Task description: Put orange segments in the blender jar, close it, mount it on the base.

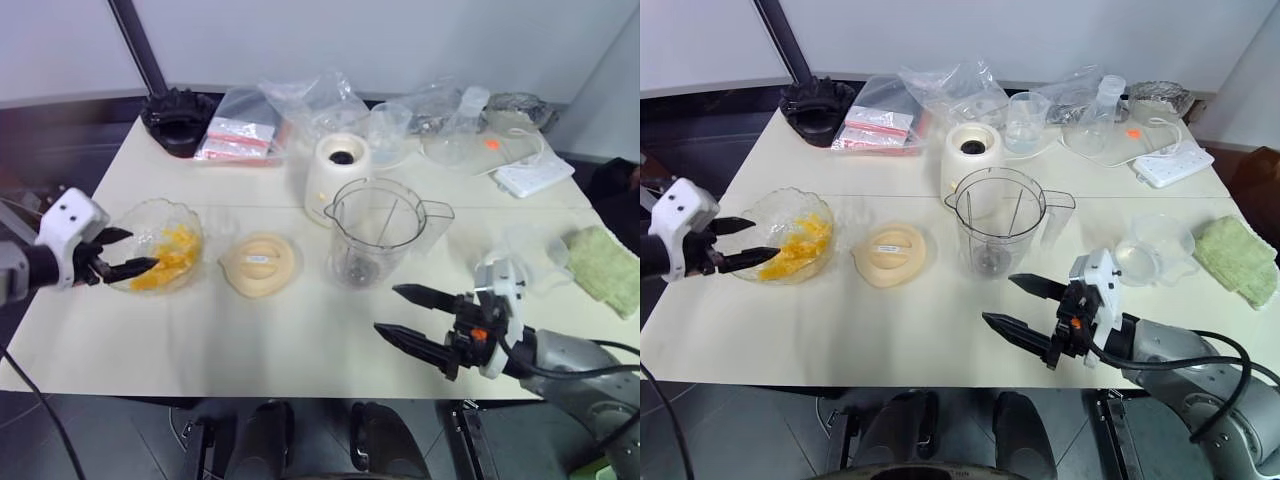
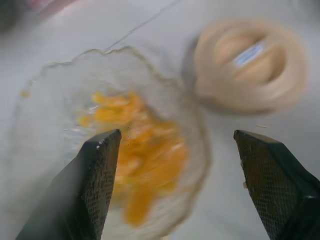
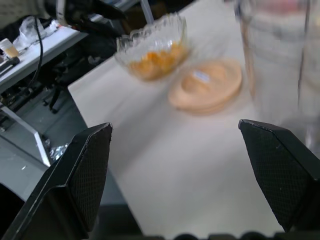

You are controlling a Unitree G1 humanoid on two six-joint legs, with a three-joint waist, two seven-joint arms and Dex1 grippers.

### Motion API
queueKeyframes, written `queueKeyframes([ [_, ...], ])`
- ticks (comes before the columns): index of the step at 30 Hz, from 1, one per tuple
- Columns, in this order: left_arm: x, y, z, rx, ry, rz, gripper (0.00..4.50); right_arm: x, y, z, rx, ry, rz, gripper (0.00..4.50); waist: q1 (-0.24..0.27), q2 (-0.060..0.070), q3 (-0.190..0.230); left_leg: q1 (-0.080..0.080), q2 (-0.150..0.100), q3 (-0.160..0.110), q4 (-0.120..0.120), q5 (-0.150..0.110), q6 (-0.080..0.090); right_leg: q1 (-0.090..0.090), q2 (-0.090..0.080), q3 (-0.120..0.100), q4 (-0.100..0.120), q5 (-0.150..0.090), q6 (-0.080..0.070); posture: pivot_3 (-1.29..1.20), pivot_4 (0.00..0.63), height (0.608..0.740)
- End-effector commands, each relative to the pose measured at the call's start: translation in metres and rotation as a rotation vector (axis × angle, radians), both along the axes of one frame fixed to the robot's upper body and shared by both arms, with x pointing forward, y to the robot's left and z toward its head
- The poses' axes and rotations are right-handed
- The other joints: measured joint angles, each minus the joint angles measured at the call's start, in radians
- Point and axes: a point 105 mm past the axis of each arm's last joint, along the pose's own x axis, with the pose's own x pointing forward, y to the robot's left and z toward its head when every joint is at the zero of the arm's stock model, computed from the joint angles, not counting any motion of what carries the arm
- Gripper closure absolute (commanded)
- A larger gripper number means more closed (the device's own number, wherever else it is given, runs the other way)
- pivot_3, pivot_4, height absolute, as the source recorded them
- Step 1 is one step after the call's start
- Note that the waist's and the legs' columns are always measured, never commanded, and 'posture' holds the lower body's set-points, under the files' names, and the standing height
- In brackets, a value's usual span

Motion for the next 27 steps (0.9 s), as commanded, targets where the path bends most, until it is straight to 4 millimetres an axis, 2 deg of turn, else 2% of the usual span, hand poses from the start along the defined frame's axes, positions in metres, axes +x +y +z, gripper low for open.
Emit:
queueKeyframes([
  [1,0.017,0.027,-0.010,0.199,0.010,0.000,0.73,-0.003,0.006,0.003,-0.076,-0.075,0.012,0.27,0.002,0.000,0.000,0.000,0.000,0.000,0.000,0.000,0.000,0.000,0.000,0.000,0.000,0.000,0.000,0.00,0.150,0.740],
  [7,0.044,0.042,-0.021,0.299,0.078,0.010,0.73,-0.004,0.010,0.004,-0.117,-0.120,-0.003,0.27,-0.002,-0.006,0.000,-0.001,0.000,0.003,0.001,0.000,0.000,-0.001,0.001,0.000,0.001,0.001,0.001,0.00,0.150,0.740],
  [11,0.056,0.035,-0.029,0.315,0.104,-0.016,0.73,-0.004,0.011,0.001,-0.134,-0.123,-0.021,0.27,-0.002,-0.010,0.000,-0.002,0.000,0.007,0.002,0.000,0.000,-0.001,0.001,0.000,0.002,0.002,0.004,0.00,0.150,0.740],
  [16,0.059,0.033,-0.043,0.379,0.158,-0.044,0.73,-0.005,0.013,-0.001,-0.143,-0.124,-0.034,0.27,-0.005,-0.012,0.000,-0.001,0.000,0.008,0.003,0.000,0.001,-0.001,0.001,0.000,0.004,0.002,0.005,0.00,0.150,0.740],
  [27,0.078,0.015,-0.056,0.466,0.179,-0.027,0.73,-0.001,0.017,-0.007,-0.144,-0.112,-0.037,0.27,-0.005,-0.015,0.001,-0.001,0.000,0.006,0.012,0.000,0.001,0.001,0.001,0.000,0.010,0.002,0.006,0.00,0.150,0.740],
])
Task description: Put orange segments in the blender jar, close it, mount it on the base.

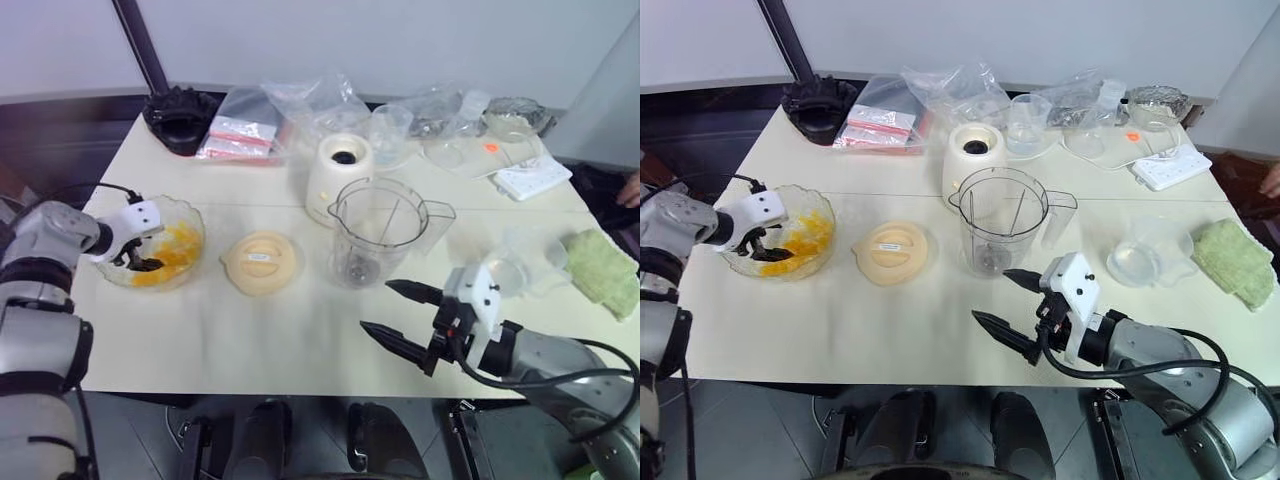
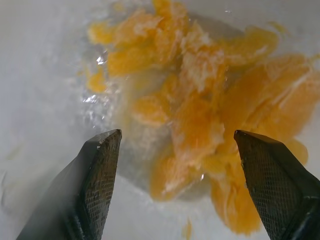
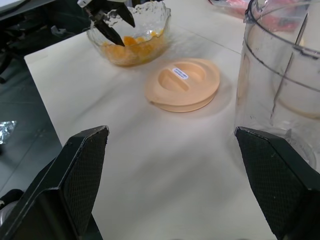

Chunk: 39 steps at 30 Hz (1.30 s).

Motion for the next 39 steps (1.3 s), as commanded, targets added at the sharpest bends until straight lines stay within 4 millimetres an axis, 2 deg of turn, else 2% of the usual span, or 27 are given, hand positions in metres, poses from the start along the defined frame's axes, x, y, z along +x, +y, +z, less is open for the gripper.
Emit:
queueKeyframes([
  [1,0.008,0.003,0.009,0.055,-0.045,0.020,0.73,-0.002,0.004,0.006,0.006,-0.039,0.018,0.27,-0.001,-0.001,0.000,0.000,0.000,0.000,0.000,0.000,0.000,0.000,0.000,0.001,0.000,0.000,0.000,0.00,0.150,0.740],
  [20,0.010,0.000,-0.021,0.089,-0.014,0.110,0.73,-0.004,0.008,0.006,0.006,-0.050,-0.011,0.27,0.001,-0.001,0.000,0.001,0.000,0.000,0.002,0.000,0.000,0.000,0.000,0.001,0.004,0.001,0.002,0.00,0.150,0.740],
  [23,0.008,0.000,-0.026,0.062,-0.001,0.144,1.43,-0.004,0.007,0.005,0.004,-0.051,-0.017,0.21,0.001,-0.001,-0.001,0.003,0.000,0.000,0.002,0.000,0.000,0.001,0.000,0.001,0.005,0.001,0.002,0.00,0.150,0.740],
  [29,-0.001,0.004,-0.036,0.002,0.057,0.205,4.28,-0.003,0.007,0.005,0.003,-0.055,-0.025,0.21,0.001,-0.001,-0.001,0.003,0.001,0.000,0.002,0.000,0.000,0.001,0.000,0.001,0.005,0.000,-0.001,0.00,0.150,0.740],
  [33,-0.003,0.011,-0.034,-0.004,0.057,0.242,4.40,-0.003,0.008,0.006,0.000,-0.059,-0.024,0.21,-0.002,-0.001,-0.001,0.003,0.001,-0.001,0.002,0.000,0.000,0.001,-0.001,0.002,0.004,0.001,0.002,0.00,0.150,0.740],
  [39,0.008,0.017,0.003,-0.050,-0.038,0.274,4.40,-0.002,0.008,0.004,-0.003,-0.054,-0.021,0.21,-0.001,-0.003,0.000,0.002,0.001,0.000,0.002,0.000,0.000,0.000,0.000,0.002,0.005,0.001,0.002,0.00,0.150,0.740],
])
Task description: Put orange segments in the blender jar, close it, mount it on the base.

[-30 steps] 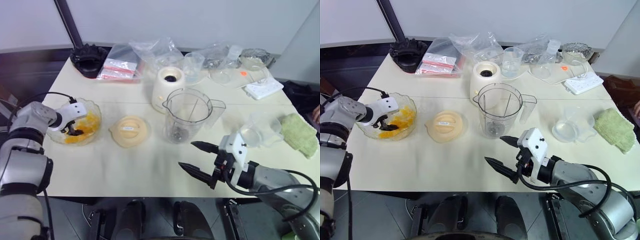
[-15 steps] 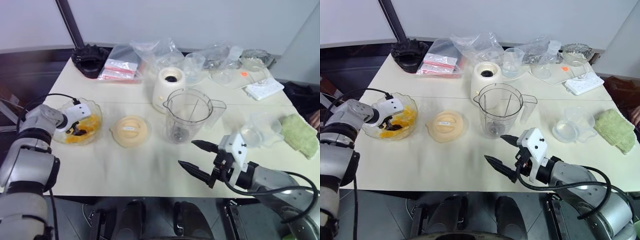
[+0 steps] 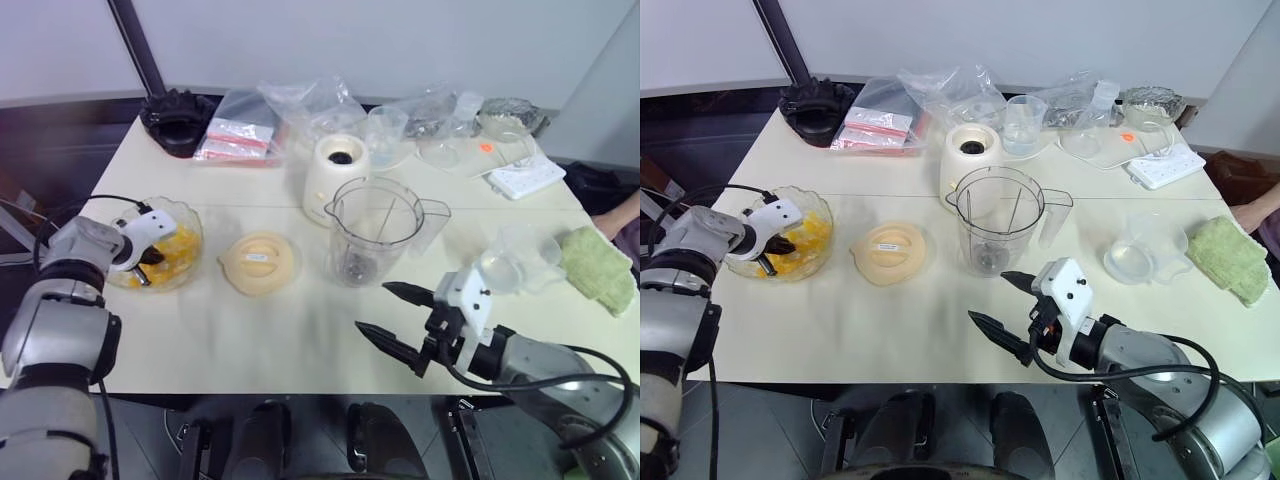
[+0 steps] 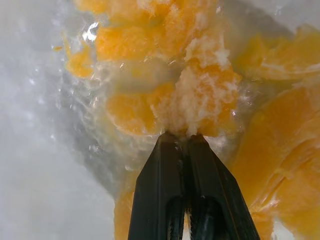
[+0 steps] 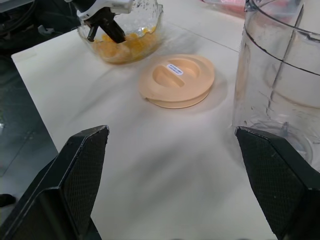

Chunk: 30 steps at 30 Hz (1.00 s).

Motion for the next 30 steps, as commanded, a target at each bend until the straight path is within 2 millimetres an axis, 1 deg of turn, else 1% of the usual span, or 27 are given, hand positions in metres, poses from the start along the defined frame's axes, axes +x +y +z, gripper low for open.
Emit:
queueKeyframes([
  [1,0.005,0.012,0.036,-0.037,-0.078,0.033,4.40,-0.003,0.004,0.008,0.003,-0.045,0.024,0.21,0.001,-0.002,0.000,0.000,0.000,0.000,0.000,0.000,0.000,0.000,0.000,0.000,0.000,0.000,0.000,0.00,0.150,0.740],
  [5,0.008,0.015,0.073,-0.089,-0.144,0.033,4.40,-0.002,0.004,0.005,0.004,-0.037,0.025,0.21,0.003,-0.003,0.000,-0.002,0.000,0.002,0.000,0.000,0.000,-0.001,0.000,-0.001,0.000,0.000,0.000,0.00,0.150,0.740],
  [8,0.008,0.017,0.089,-0.118,-0.168,0.034,4.40,-0.001,0.005,0.002,0.007,-0.031,0.028,0.21,0.002,-0.003,0.000,-0.002,0.000,0.004,0.000,0.000,0.000,-0.001,0.000,-0.001,-0.001,0.000,0.000,0.00,0.150,0.740],
  [12,0.003,0.018,0.100,-0.169,-0.162,0.026,4.40,0.001,0.005,-0.003,0.012,-0.024,0.032,0.21,0.001,-0.003,0.000,-0.002,0.000,0.004,0.000,0.000,0.000,-0.001,0.000,0.000,-0.001,-0.002,-0.002,0.00,0.150,0.740],
  [17,-0.003,0.022,0.098,-0.201,-0.139,0.030,4.40,0.003,-0.001,-0.005,0.013,-0.025,0.022,0.21,0.001,-0.003,0.000,-0.002,0.000,0.004,0.000,0.000,0.000,-0.002,0.000,0.000,0.000,-0.001,-0.002,0.00,0.150,0.740],
  [19,-0.006,0.022,0.096,-0.247,-0.134,0.040,4.40,0.005,-0.006,0.000,0.013,-0.037,0.009,0.21,0.001,-0.003,0.000,-0.002,0.000,0.004,0.000,0.000,0.000,-0.002,0.000,0.000,0.000,0.000,0.000,0.00,0.150,0.740],
  [22,-0.006,0.015,0.100,-0.366,-0.146,0.039,4.40,0.006,-0.012,0.010,0.023,-0.055,-0.011,0.21,0.002,-0.003,0.000,-0.002,0.000,0.004,0.000,0.000,0.000,-0.001,0.000,0.000,0.000,0.000,0.000,0.00,0.150,0.740],
  [25,-0.006,0.009,0.110,-0.443,-0.167,0.024,4.40,0.005,-0.017,0.013,0.012,-0.055,-0.024,0.21,0.002,-0.004,0.000,-0.002,0.000,0.004,0.000,0.000,0.000,-0.001,0.000,0.000,0.000,0.000,0.000,0.00,0.150,0.740],
  [27,-0.005,0.003,0.121,-0.522,-0.190,0.002,4.40,0.005,-0.023,0.014,0.006,-0.052,-0.045,0.21,0.002,-0.004,0.000,-0.002,0.000,0.003,0.000,0.000,0.000,-0.002,0.000,0.000,0.000,0.000,0.000,0.00,0.150,0.740],
  [28,-0.005,-0.001,0.130,-0.560,-0.200,-0.007,4.40,0.006,-0.029,0.016,0.016,-0.055,-0.071,0.21,0.002,-0.004,0.000,-0.002,0.000,0.003,0.000,0.000,0.000,-0.002,0.000,0.000,0.000,0.000,0.000,0.00,0.150,0.740],
  [30,-0.006,-0.004,0.142,-0.576,-0.217,-0.039,4.40,0.007,-0.038,0.020,0.022,-0.064,-0.110,0.21,0.002,-0.004,0.000,-0.002,0.000,0.004,0.000,0.000,0.000,-0.002,0.000,0.000,0.000,0.000,0.000,0.00,0.150,0.740],
])
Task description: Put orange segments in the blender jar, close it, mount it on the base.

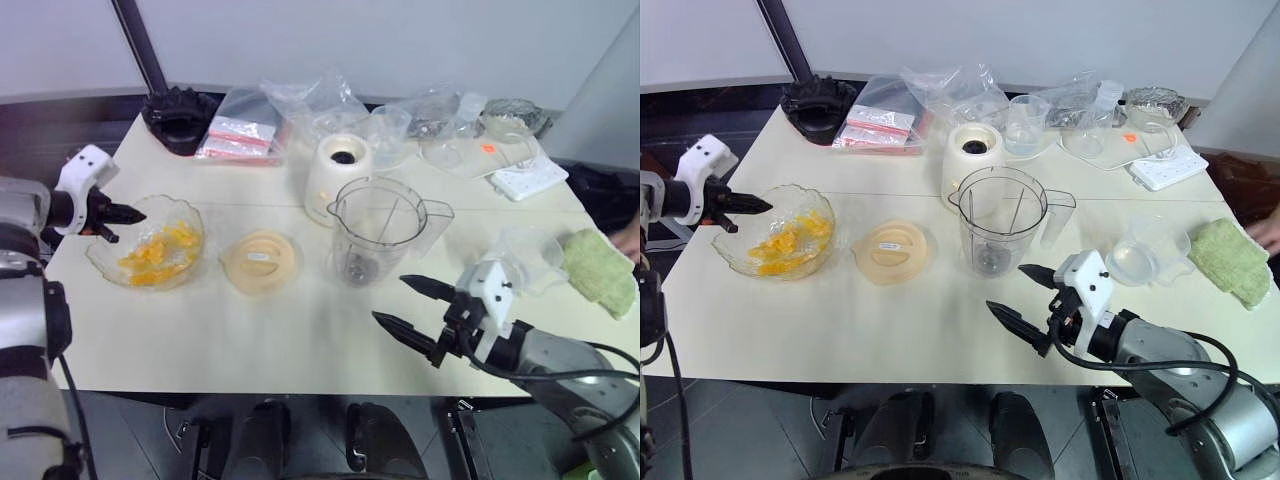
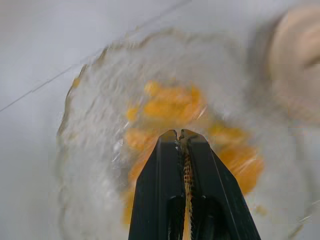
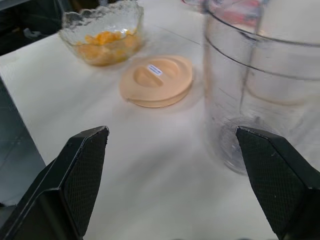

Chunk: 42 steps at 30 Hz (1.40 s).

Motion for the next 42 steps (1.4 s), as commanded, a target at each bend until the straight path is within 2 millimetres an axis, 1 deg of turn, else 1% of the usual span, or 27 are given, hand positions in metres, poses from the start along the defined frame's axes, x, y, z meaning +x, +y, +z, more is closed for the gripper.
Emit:
queueKeyframes([
  [1,0.000,-0.003,0.041,-0.043,-0.109,-0.036,4.40,-0.001,-0.010,0.016,0.009,-0.058,-0.037,0.21,-0.001,0.000,0.000,0.000,0.000,0.000,0.000,0.000,0.000,0.000,0.000,0.000,0.000,0.000,0.000,0.00,0.150,0.740],
  [2,-0.002,-0.001,0.040,-0.004,-0.099,-0.048,4.40,-0.002,-0.010,0.015,0.007,-0.057,-0.037,0.21,-0.001,0.000,0.000,0.000,0.000,0.000,0.000,0.000,0.000,0.000,0.000,0.000,0.000,0.000,0.000,0.00,0.150,0.740],
  [5,-0.008,0.012,0.021,0.163,-0.028,-0.057,4.40,-0.002,-0.008,0.012,0.007,-0.054,-0.033,0.21,-0.005,0.000,0.000,0.001,0.000,0.001,0.000,0.000,0.000,0.000,0.000,0.001,0.000,0.000,0.000,0.00,0.150,0.740],
  [6,-0.008,0.014,0.016,0.190,-0.014,-0.048,4.40,-0.002,-0.007,0.011,0.008,-0.054,-0.032,0.21,-0.005,0.001,0.000,0.001,0.000,0.001,0.000,0.000,0.000,0.000,0.000,0.001,0.001,0.000,0.000,0.00,0.150,0.740],
  [7,-0.007,0.016,0.012,0.219,-0.005,-0.044,4.15,-0.002,-0.006,0.011,0.010,-0.055,-0.032,0.21,-0.004,0.001,0.000,0.002,0.001,0.002,0.000,0.000,0.000,0.000,0.001,0.002,0.001,-0.001,-0.002,0.00,0.150,0.740],
  [9,-0.008,0.018,0.003,0.284,0.023,-0.055,3.56,-0.001,-0.005,0.009,0.013,-0.053,-0.026,0.21,-0.002,0.000,0.000,0.002,0.001,0.001,0.000,0.000,0.000,0.000,0.001,0.002,0.002,-0.002,-0.003,0.00,0.150,0.740],
  [10,-0.008,0.018,-0.002,0.304,0.038,-0.063,3.18,-0.001,-0.005,0.009,0.013,-0.051,-0.023,0.21,-0.002,0.000,0.000,0.002,0.001,0.001,0.000,0.000,0.000,0.000,0.001,0.002,0.002,-0.002,-0.003,0.00,0.150,0.740],
  [13,-0.005,0.018,-0.015,0.337,0.063,-0.040,1.59,-0.002,-0.004,0.005,0.008,-0.045,-0.019,0.21,0.002,0.000,0.000,0.002,0.001,0.002,0.000,0.000,0.000,0.000,0.000,0.002,0.001,-0.002,-0.003,0.00,0.150,0.740],
  [14,-0.004,0.016,-0.018,0.321,0.074,-0.014,1.01,-0.002,-0.005,0.005,0.006,-0.044,-0.018,0.21,0.002,0.000,0.000,0.001,0.000,0.002,0.000,0.000,0.000,0.000,0.000,0.002,0.001,-0.002,-0.003,0.00,0.150,0.740],
  [15,-0.003,0.017,-0.023,0.318,0.102,0.033,0.57,-0.002,-0.004,0.005,0.005,-0.045,-0.016,0.21,0.003,0.000,-0.001,0.001,0.000,0.002,0.000,0.000,0.000,0.000,0.000,0.002,0.000,-0.002,-0.003,0.00,0.150,0.740],
  [17,-0.002,0.016,-0.036,0.276,0.149,0.094,0.57,-0.002,-0.004,0.005,0.007,-0.046,-0.013,0.21,0.001,-0.001,-0.001,0.001,0.000,0.002,0.000,0.000,0.000,0.000,-0.001,0.002,0.000,-0.001,-0.001,0.00,0.150,0.740],
  [20,-0.005,0.009,-0.050,0.170,0.220,0.165,0.57,-0.004,-0.003,0.008,0.018,-0.043,-0.001,0.21,-0.001,-0.001,-0.001,0.001,-0.001,0.002,0.001,0.000,0.000,0.000,0.000,0.003,0.000,0.001,0.001,0.00,0.150,0.740],
  [22,-0.004,0.010,-0.058,0.158,0.236,0.219,0.57,-0.005,-0.003,0.011,0.025,-0.042,0.009,0.21,-0.005,-0.001,-0.001,0.001,0.000,0.002,0.001,0.000,0.000,0.000,0.000,0.003,0.000,0.001,0.001,0.00,0.150,0.740],
  [25,-0.005,0.015,-0.069,0.204,0.248,0.273,0.57,-0.006,-0.003,0.015,0.015,-0.046,0.025,0.21,-0.005,-0.001,-0.001,0.001,0.001,0.002,0.001,0.000,0.000,-0.001,0.001,0.003,0.001,0.001,0.002,0.00,0.150,0.740],
  [30,-0.001,0.024,-0.074,0.261,0.215,0.363,0.57,-0.005,-0.001,0.017,0.019,-0.049,0.027,0.21,0.000,-0.001,-0.001,0.001,0.001,0.001,0.001,0.000,0.000,-0.001,0.001,0.003,0.002,0.001,0.001,0.00,0.150,0.740],
  [37,0.007,0.013,-0.086,0.209,0.186,0.404,0.57,-0.008,0.005,0.020,0.018,-0.053,0.040,0.21,0.001,-0.001,-0.001,0.001,0.000,0.001,0.001,0.000,0.000,0.000,-0.001,0.005,0.001,0.002,0.003,0.00,0.150,0.740],
  [42,0.010,0.005,-0.092,0.184,0.189,0.411,0.57,-0.013,0.003,0.025,-0.009,-0.047,0.064,0.21,-0.002,-0.001,-0.001,0.001,0.000,0.002,0.001,0.000,0.000,-0.001,0.000,0.007,0.001,0.003,0.004,0.00,0.150,0.740],
])
